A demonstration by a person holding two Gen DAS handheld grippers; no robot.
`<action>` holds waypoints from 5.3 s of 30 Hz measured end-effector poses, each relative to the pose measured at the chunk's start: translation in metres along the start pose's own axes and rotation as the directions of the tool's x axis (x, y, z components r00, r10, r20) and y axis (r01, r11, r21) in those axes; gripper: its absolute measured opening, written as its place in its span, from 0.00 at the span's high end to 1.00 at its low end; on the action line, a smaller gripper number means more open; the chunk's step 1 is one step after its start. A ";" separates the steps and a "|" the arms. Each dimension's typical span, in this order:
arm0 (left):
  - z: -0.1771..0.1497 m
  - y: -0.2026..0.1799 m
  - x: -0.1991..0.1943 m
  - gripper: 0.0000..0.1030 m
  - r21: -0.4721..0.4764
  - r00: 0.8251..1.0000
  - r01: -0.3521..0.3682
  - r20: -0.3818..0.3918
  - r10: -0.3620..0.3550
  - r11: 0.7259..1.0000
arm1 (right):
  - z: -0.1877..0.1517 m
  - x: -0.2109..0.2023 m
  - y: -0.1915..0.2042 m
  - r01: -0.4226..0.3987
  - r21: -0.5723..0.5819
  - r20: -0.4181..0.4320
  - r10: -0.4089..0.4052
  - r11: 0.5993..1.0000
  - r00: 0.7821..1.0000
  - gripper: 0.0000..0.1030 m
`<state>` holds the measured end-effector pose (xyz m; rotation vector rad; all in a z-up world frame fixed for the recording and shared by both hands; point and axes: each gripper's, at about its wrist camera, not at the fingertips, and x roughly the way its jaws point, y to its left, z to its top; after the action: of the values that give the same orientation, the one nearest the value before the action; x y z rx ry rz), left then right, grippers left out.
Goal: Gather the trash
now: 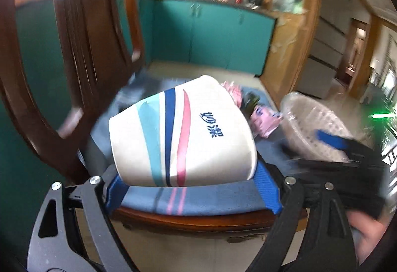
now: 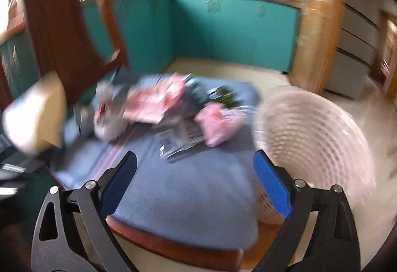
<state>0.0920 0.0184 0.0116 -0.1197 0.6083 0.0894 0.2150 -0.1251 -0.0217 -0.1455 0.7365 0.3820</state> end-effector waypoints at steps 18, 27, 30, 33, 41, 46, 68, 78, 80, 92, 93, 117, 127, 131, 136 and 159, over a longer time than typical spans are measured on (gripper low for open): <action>0.027 0.039 -0.008 0.15 0.020 0.999 0.024 0.025 -0.024 1.000 | 0.016 0.060 0.037 -0.043 -0.141 -0.135 0.024 0.989 0.991 0.69; 0.014 0.025 -0.003 0.15 0.049 0.999 0.049 -0.007 -0.049 0.998 | -0.009 -0.051 0.025 -0.118 0.039 0.031 0.117 0.992 0.993 0.69; 0.011 0.019 0.004 0.15 0.064 0.998 0.052 -0.028 -0.050 0.997 | -0.010 -0.062 0.024 -0.122 0.064 0.066 0.117 0.990 0.991 0.69; 0.008 0.015 0.009 0.15 0.069 0.998 0.056 -0.046 -0.053 0.996 | -0.008 -0.066 0.021 -0.125 0.080 0.089 0.117 0.989 0.989 0.69; 0.006 0.009 0.021 0.15 0.066 0.996 0.061 -0.073 -0.056 0.996 | -0.013 -0.070 0.010 -0.118 0.114 0.093 0.108 0.986 0.990 0.69; 0.006 0.006 0.025 0.15 0.061 0.996 0.056 -0.074 -0.052 0.997 | -0.014 -0.070 0.006 -0.115 0.120 0.086 0.105 0.986 0.991 0.69; 0.004 0.010 0.025 0.15 0.058 0.996 0.042 -0.084 -0.037 0.997 | -0.009 -0.073 -0.010 -0.081 0.149 0.113 0.064 0.986 0.991 0.69; 0.003 0.010 0.027 0.15 0.054 0.995 0.035 -0.090 -0.030 0.998 | 0.004 -0.045 -0.152 0.146 0.386 0.086 -0.193 0.911 0.977 0.44; 0.002 0.005 0.028 0.15 0.062 0.995 0.039 -0.092 -0.033 0.997 | -0.004 -0.043 -0.167 0.147 0.454 0.041 -0.186 0.879 0.982 0.41; -0.002 -0.091 0.046 0.15 0.175 0.972 0.216 -0.133 -0.194 0.961 | -0.031 -0.152 -0.186 0.042 0.639 0.372 -0.356 0.768 0.857 0.03; 0.002 -0.110 0.049 0.15 0.188 0.963 0.254 -0.143 -0.229 0.949 | -0.034 -0.154 -0.191 0.043 0.656 0.374 -0.374 0.753 0.849 0.03; 0.013 -0.057 0.023 0.03 0.226 0.993 0.105 -0.073 -0.091 0.968 | -0.011 -0.118 -0.105 -0.009 0.440 0.320 -0.147 0.898 0.936 0.03; 0.004 0.038 0.010 0.03 0.090 0.999 0.004 -0.042 0.000 0.996 | -0.028 -0.106 0.012 0.036 0.147 0.241 -0.071 0.989 0.968 0.03; 0.007 0.033 0.011 0.03 0.066 0.997 0.054 -0.060 -0.050 0.996 | -0.032 -0.107 0.018 0.037 0.154 0.246 -0.075 0.987 0.966 0.03; 0.004 0.024 0.007 0.03 0.084 0.998 0.044 -0.038 -0.041 0.996 | -0.030 -0.100 0.012 0.051 0.170 0.234 -0.091 0.984 0.968 0.03; 0.005 0.023 0.015 0.03 0.057 0.997 0.048 -0.057 -0.045 0.997 | -0.032 -0.100 0.006 0.058 0.175 0.223 -0.097 0.983 0.970 0.04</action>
<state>0.1045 0.0431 0.0053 -0.0803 0.6628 0.0232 0.1249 -0.1564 0.0223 0.0293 0.5281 0.2553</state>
